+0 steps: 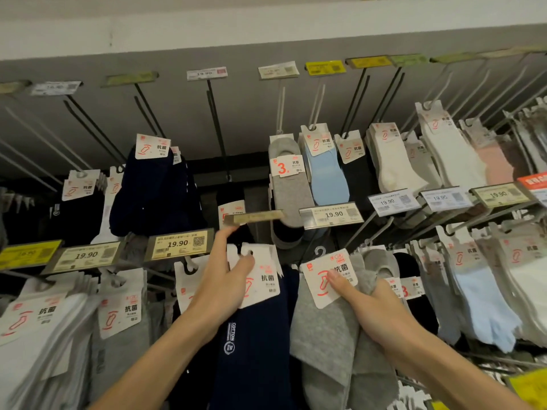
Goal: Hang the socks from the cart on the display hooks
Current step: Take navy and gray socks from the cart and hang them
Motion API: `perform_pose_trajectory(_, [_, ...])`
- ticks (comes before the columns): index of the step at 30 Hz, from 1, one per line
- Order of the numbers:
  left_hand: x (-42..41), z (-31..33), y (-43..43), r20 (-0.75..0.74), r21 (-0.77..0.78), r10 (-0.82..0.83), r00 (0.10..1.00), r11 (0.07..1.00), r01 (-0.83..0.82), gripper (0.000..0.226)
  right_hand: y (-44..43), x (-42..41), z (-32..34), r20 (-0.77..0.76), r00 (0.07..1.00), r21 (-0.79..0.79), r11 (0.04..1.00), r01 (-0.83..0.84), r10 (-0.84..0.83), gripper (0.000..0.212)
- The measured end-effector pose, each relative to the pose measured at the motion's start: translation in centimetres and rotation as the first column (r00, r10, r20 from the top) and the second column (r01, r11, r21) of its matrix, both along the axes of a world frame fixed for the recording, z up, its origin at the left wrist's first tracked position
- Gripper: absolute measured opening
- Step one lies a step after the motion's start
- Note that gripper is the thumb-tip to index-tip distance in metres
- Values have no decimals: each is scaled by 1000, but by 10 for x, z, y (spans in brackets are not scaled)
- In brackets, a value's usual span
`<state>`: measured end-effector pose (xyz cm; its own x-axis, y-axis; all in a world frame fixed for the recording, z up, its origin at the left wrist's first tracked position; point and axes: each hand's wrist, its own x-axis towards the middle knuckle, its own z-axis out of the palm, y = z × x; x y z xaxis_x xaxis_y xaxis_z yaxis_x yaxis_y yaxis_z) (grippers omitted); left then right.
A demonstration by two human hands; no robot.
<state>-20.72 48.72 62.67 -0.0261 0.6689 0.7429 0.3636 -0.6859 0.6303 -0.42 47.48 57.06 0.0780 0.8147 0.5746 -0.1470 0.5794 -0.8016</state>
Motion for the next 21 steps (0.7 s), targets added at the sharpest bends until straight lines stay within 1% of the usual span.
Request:
perform_pose_trajectory(4, [2, 10, 5, -157, 177, 54, 986, 984, -26, 60, 0, 3, -1, 32, 999, 11, 1000, 23, -23, 23])
perform_pose_trajectory(7, [5, 20, 10, -178, 224, 106, 978, 972, -65, 63, 1, 4, -2, 38, 999, 13, 999, 34, -34, 24])
perform_pose_trajectory(11, [13, 25, 19, -202, 181, 129, 971, 979, -93, 66, 3, 2, -6, 46, 999, 0, 1000, 14, -14, 23])
perform_pose_trajectory(14, [12, 26, 19, -178, 113, 93, 980, 991, -74, 64, 5, 4, -9, 29, 1000, -7, 1000, -6, 6, 23])
perform_pose_trajectory(21, [12, 33, 22, 0, 5, -27, 1000, 1000, 27, 64, 0, 8, -13, 53, 996, -12, 998, -66, 66, 22])
